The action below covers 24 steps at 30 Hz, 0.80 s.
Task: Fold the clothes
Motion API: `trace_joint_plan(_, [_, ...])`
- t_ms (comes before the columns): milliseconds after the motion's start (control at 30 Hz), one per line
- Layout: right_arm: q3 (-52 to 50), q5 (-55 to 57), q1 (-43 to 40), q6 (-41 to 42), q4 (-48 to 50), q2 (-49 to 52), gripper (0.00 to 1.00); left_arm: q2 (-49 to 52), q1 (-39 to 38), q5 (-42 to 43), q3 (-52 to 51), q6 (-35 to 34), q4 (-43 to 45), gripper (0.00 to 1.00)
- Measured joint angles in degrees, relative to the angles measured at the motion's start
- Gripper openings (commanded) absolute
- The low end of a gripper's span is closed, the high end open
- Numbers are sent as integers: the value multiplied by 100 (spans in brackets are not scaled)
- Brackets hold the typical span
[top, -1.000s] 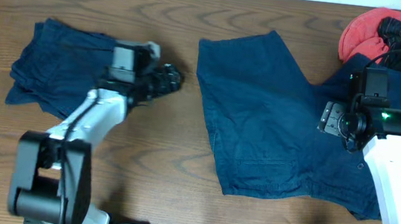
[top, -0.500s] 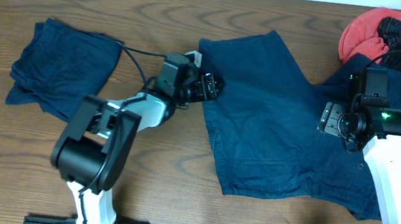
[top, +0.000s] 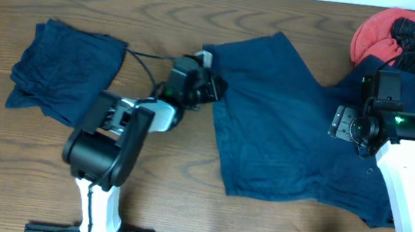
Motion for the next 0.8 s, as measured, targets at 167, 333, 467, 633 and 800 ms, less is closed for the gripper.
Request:
trace_joint_plan(167, [0, 0, 0, 0, -4, 0, 83, -960, 966, 122, 24, 28, -1191, 6])
trace_joint_plan(333, [0, 0, 0, -129, -17, 0, 83, -1764, 2094, -149, 138, 144, -3324, 6])
trace_joint_plan(467, [0, -7, 0, -313, -63, 0, 78, -1847, 2538, -387, 127, 315, -5069, 6])
trace_joint_plan(633, [0, -378, 0, -592, -142, 59, 23, -1843, 2553, -1067, 85, 664, -6620, 6])
trace_joint_plan(800, [0, -662, -22, -645, -131, 544, 1, -1843, 2553, -1517, 83, 1001, -7031, 6])
